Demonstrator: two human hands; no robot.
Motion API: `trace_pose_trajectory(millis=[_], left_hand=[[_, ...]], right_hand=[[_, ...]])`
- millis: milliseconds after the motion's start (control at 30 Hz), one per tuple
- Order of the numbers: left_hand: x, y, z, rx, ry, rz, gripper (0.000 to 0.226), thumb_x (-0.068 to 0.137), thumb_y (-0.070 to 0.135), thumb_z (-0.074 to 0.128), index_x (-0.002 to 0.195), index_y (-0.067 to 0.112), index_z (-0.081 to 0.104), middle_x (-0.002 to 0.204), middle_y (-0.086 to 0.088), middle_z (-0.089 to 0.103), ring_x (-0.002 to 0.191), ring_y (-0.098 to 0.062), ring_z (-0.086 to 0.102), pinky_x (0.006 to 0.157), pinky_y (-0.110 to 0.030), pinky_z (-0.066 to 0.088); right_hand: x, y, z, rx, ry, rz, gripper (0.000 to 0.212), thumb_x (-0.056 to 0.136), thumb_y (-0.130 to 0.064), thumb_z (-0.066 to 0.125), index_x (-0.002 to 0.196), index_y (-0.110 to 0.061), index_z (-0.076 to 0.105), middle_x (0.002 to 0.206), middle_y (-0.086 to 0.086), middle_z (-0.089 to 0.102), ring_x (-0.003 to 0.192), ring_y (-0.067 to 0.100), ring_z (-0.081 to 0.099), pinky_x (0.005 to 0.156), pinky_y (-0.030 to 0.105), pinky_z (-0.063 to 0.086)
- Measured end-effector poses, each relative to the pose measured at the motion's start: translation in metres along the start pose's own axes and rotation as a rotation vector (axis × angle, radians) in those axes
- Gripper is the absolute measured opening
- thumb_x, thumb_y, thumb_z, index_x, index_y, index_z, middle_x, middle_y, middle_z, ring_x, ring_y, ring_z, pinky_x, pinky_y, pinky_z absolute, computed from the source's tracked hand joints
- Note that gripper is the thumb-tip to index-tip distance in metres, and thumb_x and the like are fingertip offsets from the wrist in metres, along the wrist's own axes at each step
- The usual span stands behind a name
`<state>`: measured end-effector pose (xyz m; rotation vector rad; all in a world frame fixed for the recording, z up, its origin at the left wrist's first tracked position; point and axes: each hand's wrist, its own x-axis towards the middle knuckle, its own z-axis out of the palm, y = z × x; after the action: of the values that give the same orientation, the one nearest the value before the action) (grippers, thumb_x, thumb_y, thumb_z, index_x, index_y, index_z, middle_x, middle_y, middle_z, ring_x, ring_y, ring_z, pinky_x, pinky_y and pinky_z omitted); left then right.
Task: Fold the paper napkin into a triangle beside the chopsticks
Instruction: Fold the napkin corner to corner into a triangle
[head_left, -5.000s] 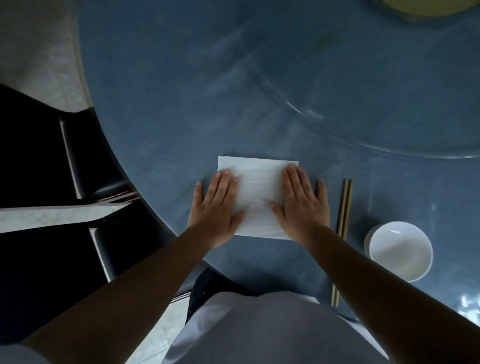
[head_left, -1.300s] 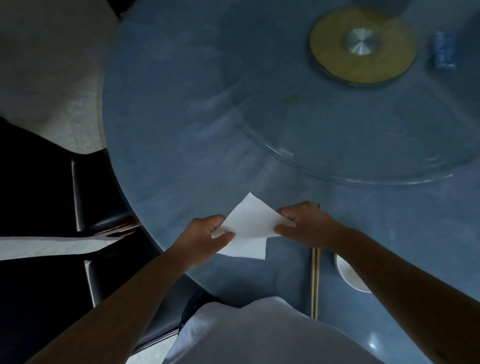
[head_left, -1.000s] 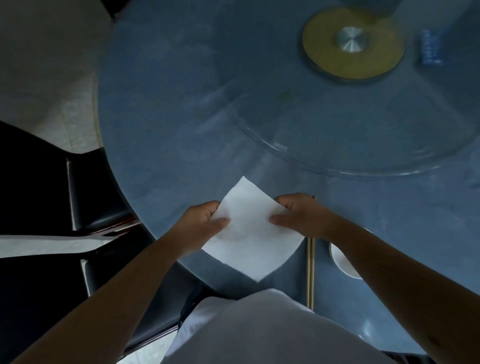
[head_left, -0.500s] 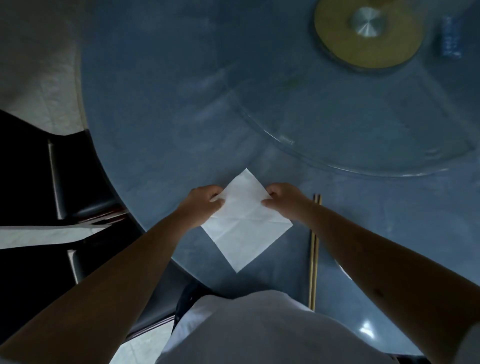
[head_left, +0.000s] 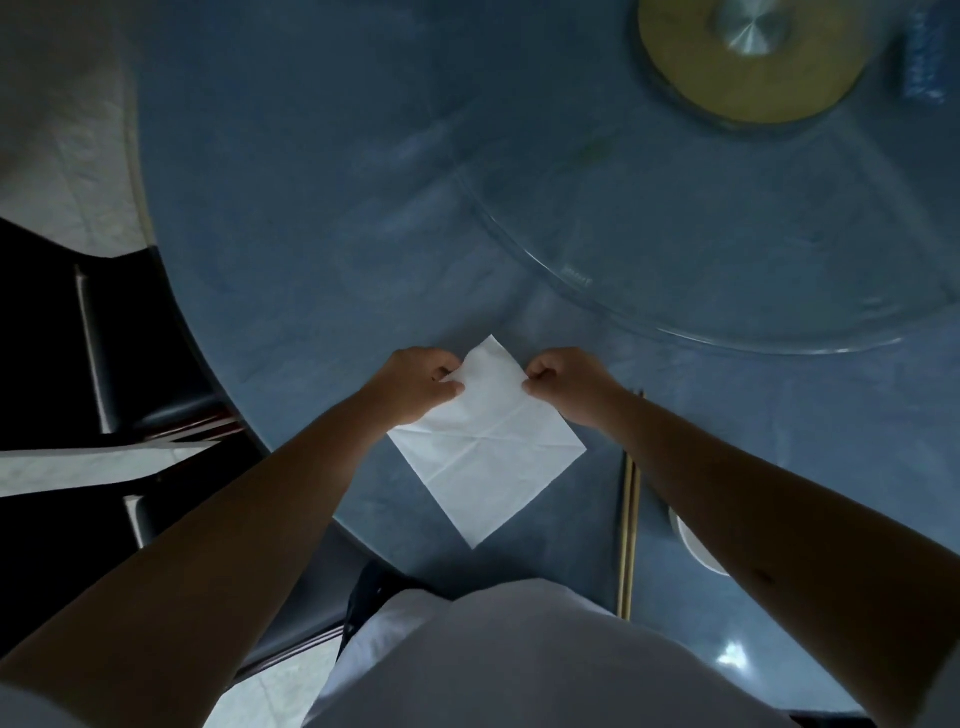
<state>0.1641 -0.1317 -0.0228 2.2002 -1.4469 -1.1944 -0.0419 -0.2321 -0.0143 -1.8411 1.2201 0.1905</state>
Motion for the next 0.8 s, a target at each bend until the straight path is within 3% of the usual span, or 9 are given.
trace_pose_trajectory(millis=[100, 200, 267, 333, 467, 633, 700, 800], left_hand=[[-0.009, -0.003, -0.001, -0.029, 0.027, 0.034, 0.009, 0.078, 0.031, 0.067, 0.074, 0.027, 0.061, 0.066, 0.01, 0.063, 0.06, -0.001, 0.055, 0.053, -0.009, 0.038], [-0.025, -0.007, 0.0, -0.108, 0.073, 0.077, 0.009, 0.078, 0.027, 0.068, 0.072, 0.026, 0.061, 0.062, 0.009, 0.061, 0.055, 0.002, 0.051, 0.053, -0.013, 0.038], [-0.037, -0.008, 0.001, -0.105, 0.122, 0.154, 0.01, 0.078, 0.02, 0.07, 0.074, 0.026, 0.064, 0.068, 0.013, 0.062, 0.065, 0.002, 0.057, 0.059, -0.011, 0.039], [-0.05, -0.009, 0.005, 0.014, 0.174, 0.29, 0.005, 0.077, 0.015, 0.07, 0.079, 0.019, 0.068, 0.079, 0.008, 0.064, 0.078, -0.006, 0.058, 0.068, -0.013, 0.039], [-0.075, -0.006, 0.013, 0.18, 0.274, 0.458, 0.007, 0.071, 0.016, 0.067, 0.076, 0.011, 0.068, 0.085, -0.003, 0.069, 0.085, -0.019, 0.059, 0.073, -0.027, 0.048], [-0.099, -0.009, 0.023, 0.295, 0.242, 0.495, 0.017, 0.069, 0.017, 0.049, 0.075, 0.015, 0.066, 0.089, 0.002, 0.069, 0.088, -0.025, 0.063, 0.076, -0.037, 0.049], [-0.105, -0.012, 0.027, 0.323, 0.252, 0.503, 0.021, 0.07, 0.018, 0.046, 0.075, 0.015, 0.065, 0.088, 0.002, 0.07, 0.087, -0.024, 0.064, 0.076, -0.035, 0.046], [-0.11, -0.014, 0.031, 0.309, 0.295, 0.441, 0.015, 0.069, 0.012, 0.053, 0.078, 0.013, 0.065, 0.087, 0.0, 0.07, 0.087, -0.026, 0.064, 0.078, -0.035, 0.043]], right_hand=[[-0.013, 0.001, 0.003, 0.052, 0.032, -0.01, 0.018, 0.078, -0.025, 0.068, 0.064, -0.025, 0.058, 0.059, -0.008, 0.057, 0.063, 0.013, 0.055, 0.056, 0.023, 0.036], [-0.03, 0.005, 0.008, 0.013, 0.051, -0.08, 0.009, 0.078, -0.023, 0.068, 0.071, -0.023, 0.063, 0.065, -0.006, 0.059, 0.066, 0.013, 0.055, 0.057, 0.024, 0.033], [-0.041, 0.009, 0.012, -0.036, 0.081, -0.187, 0.004, 0.078, -0.019, 0.07, 0.078, -0.016, 0.068, 0.075, -0.001, 0.062, 0.073, 0.015, 0.056, 0.061, 0.022, 0.032], [-0.053, 0.011, 0.016, -0.078, 0.113, -0.277, 0.006, 0.077, -0.015, 0.071, 0.081, -0.011, 0.069, 0.087, 0.006, 0.068, 0.083, 0.022, 0.06, 0.071, 0.027, 0.041], [-0.081, 0.015, 0.028, -0.18, 0.163, -0.427, 0.004, 0.076, -0.014, 0.071, 0.079, -0.012, 0.07, 0.1, 0.005, 0.069, 0.1, 0.027, 0.058, 0.085, 0.032, 0.046], [-0.106, 0.019, 0.045, -0.388, 0.268, -0.586, 0.005, 0.072, -0.015, 0.071, 0.075, -0.016, 0.067, 0.095, 0.0, 0.07, 0.092, 0.027, 0.062, 0.078, 0.035, 0.048], [-0.111, 0.022, 0.05, -0.392, 0.305, -0.549, 0.014, 0.069, -0.015, 0.073, 0.081, -0.016, 0.066, 0.09, 0.001, 0.07, 0.088, 0.027, 0.064, 0.077, 0.035, 0.049], [-0.109, 0.026, 0.052, -0.417, 0.289, -0.383, 0.037, 0.069, -0.026, 0.074, 0.104, -0.019, 0.063, 0.1, 0.004, 0.07, 0.097, 0.029, 0.063, 0.084, 0.039, 0.048]])
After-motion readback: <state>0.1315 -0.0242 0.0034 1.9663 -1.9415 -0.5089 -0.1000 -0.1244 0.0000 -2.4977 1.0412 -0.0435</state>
